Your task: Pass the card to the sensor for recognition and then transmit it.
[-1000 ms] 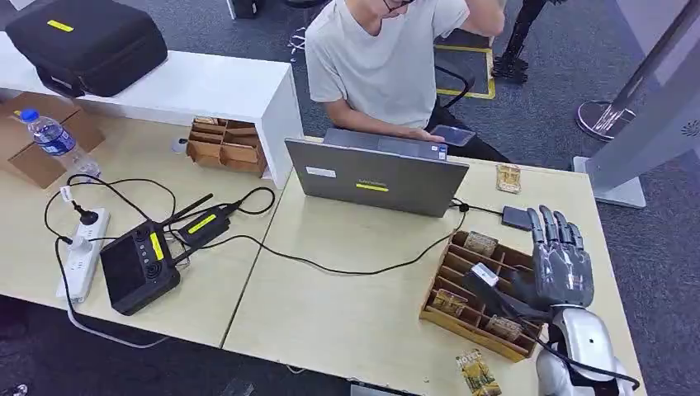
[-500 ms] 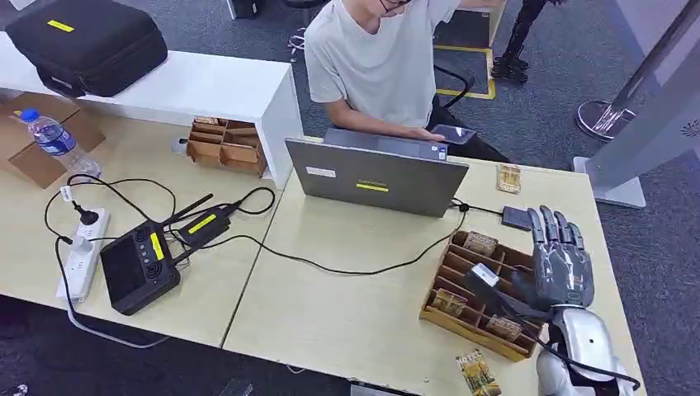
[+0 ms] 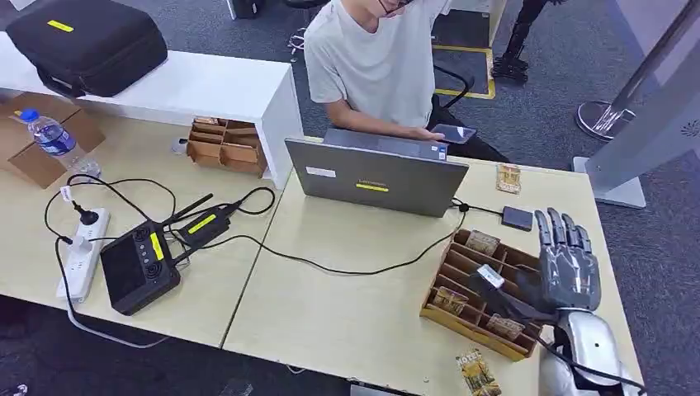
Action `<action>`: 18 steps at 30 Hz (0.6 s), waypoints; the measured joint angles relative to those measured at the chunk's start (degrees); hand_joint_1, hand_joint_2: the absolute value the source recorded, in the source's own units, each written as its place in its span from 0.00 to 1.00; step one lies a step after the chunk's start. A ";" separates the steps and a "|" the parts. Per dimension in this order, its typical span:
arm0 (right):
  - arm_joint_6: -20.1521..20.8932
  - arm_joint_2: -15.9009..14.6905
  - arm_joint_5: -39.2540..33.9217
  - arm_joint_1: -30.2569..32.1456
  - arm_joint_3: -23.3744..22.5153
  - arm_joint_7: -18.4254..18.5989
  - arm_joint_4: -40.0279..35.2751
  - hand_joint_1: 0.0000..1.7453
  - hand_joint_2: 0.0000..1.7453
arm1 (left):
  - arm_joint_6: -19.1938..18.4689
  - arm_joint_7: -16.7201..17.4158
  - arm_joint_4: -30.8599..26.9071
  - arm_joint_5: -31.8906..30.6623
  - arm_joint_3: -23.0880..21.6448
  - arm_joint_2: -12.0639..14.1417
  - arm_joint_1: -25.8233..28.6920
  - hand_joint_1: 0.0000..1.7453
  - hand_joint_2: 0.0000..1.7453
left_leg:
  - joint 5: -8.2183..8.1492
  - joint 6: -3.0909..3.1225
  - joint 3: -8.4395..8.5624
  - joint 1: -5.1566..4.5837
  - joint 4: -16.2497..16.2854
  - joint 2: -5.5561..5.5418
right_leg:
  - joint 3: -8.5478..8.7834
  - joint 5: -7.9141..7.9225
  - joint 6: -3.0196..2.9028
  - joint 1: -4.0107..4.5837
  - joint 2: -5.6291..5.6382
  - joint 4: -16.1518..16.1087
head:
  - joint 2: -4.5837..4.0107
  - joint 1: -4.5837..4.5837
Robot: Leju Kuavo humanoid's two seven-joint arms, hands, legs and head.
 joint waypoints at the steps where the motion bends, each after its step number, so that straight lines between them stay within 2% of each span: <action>1: 0.02 0.00 0.00 0.09 -0.09 0.00 -0.09 0.00 1.00 | 0.00 0.00 0.00 0.02 0.00 0.00 0.00 0.00 1.00 | 0.00 0.00 0.00 0.00 0.00 0.00 | 0.00 0.00 0.00 0.00 0.00 0.00 | 0.00 0.02; 10: 0.00 0.00 0.00 0.40 -0.52 0.00 -0.31 0.00 1.00 | 0.00 0.00 0.00 0.07 0.02 0.07 0.03 0.00 1.00 | 0.00 0.00 0.01 0.00 0.00 0.00 | 0.00 0.00 0.00 0.00 0.00 0.00 | 0.00 0.02; 11: 0.02 0.00 0.00 0.42 -0.55 0.00 -0.31 0.08 1.00 | 0.00 0.00 0.00 0.07 0.02 0.09 0.03 0.00 1.00 | 0.00 0.00 0.01 0.00 0.00 0.00 | 0.00 0.00 0.00 0.00 0.00 0.00 | 0.00 0.02; 12: 0.02 0.00 0.00 0.44 -0.59 0.00 -0.33 1.00 1.00 | 0.00 0.00 0.00 0.07 0.02 0.13 0.04 0.00 1.00 | 0.00 0.00 0.00 0.00 0.00 0.00 | 0.00 0.00 0.00 0.00 0.00 0.00 | 0.00 0.00; 18: 0.22 0.00 0.02 1.50 -1.01 -0.26 -0.39 1.00 1.00 | 0.00 0.00 0.00 0.09 0.02 0.22 0.05 0.00 1.00 | 0.00 0.00 -0.01 0.00 0.00 0.00 | 0.00 0.00 0.00 0.00 0.00 0.00 | 0.00 0.00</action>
